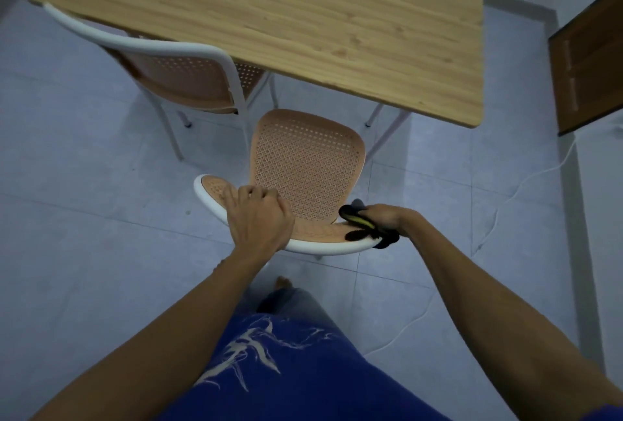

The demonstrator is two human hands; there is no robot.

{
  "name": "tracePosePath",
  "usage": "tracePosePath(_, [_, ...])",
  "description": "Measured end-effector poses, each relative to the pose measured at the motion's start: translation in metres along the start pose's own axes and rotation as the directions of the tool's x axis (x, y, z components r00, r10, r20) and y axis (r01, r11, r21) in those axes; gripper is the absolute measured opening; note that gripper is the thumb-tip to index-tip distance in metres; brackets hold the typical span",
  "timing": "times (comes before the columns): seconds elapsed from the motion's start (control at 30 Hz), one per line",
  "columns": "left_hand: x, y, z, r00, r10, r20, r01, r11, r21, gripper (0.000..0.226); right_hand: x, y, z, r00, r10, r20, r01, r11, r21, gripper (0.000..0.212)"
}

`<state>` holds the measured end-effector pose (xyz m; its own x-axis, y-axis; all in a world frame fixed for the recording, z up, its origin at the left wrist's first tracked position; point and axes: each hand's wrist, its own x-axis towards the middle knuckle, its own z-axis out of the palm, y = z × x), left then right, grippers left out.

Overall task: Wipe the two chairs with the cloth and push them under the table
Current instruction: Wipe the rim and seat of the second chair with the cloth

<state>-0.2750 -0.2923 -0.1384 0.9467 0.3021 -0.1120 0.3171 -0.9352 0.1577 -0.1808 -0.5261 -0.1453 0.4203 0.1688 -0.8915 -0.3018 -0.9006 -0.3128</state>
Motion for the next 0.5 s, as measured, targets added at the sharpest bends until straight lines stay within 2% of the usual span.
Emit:
tracePosePath(0.03, [0.0,0.0,0.001,1.0,-0.003,0.003,0.003,1.0,-0.001,0.042,-0.006,0.0,0.007,0.998,-0.06,-0.032,0.059,0.998,-0.036,0.036])
tracePosePath(0.1, [0.001,0.002,0.002,1.0,-0.005,-0.011,0.005,1.0,-0.001,0.042,-0.014,-0.005,0.026,0.981,-0.166,-0.097,0.142,0.965,-0.219,0.039])
tracePosePath(0.17, [0.0,0.001,0.002,1.0,-0.008,0.004,0.008,1.0,-0.006,0.043,-0.018,-0.013,0.041,0.966,-0.194,-0.171,0.125,0.929,-0.348,0.043])
tracePosePath(0.2, [0.0,0.001,0.002,1.0,-0.005,-0.002,0.005,1.0,-0.009,0.043,-0.014,-0.013,0.041,0.966,-0.178,-0.189,0.106,0.935,-0.337,0.043])
tracePosePath(0.23, [0.0,0.001,0.002,1.0,-0.002,-0.014,0.002,1.0,-0.008,0.043,-0.011,-0.014,0.036,0.971,-0.148,-0.187,0.094,0.958,-0.27,0.041])
tracePosePath(0.3, [-0.001,0.001,0.002,1.0,0.004,-0.013,-0.004,1.0,-0.011,0.042,0.001,-0.003,0.022,0.984,-0.068,-0.164,0.066,0.998,-0.017,0.035])
tracePosePath(0.37, [-0.002,0.0,0.002,1.0,0.007,-0.015,-0.008,1.0,-0.021,0.042,0.006,0.013,0.016,0.987,0.033,-0.154,0.017,0.949,0.316,0.03])
tracePosePath(0.43, [-0.001,0.0,0.002,1.0,0.011,-0.028,-0.011,1.0,-0.022,0.042,0.004,0.021,0.021,0.984,0.118,-0.134,0.008,0.721,0.693,0.026])
tracePosePath(0.47, [-0.002,0.0,0.002,1.0,0.011,-0.018,-0.012,1.0,-0.02,0.042,0.004,0.023,0.028,0.975,0.154,-0.159,0.035,0.6,0.799,0.025])
tracePosePath(0.5, [-0.001,0.0,0.003,1.0,0.012,-0.013,-0.012,1.0,-0.021,0.043,0.002,0.023,0.034,0.962,0.188,-0.2,0.071,0.534,0.843,0.022])
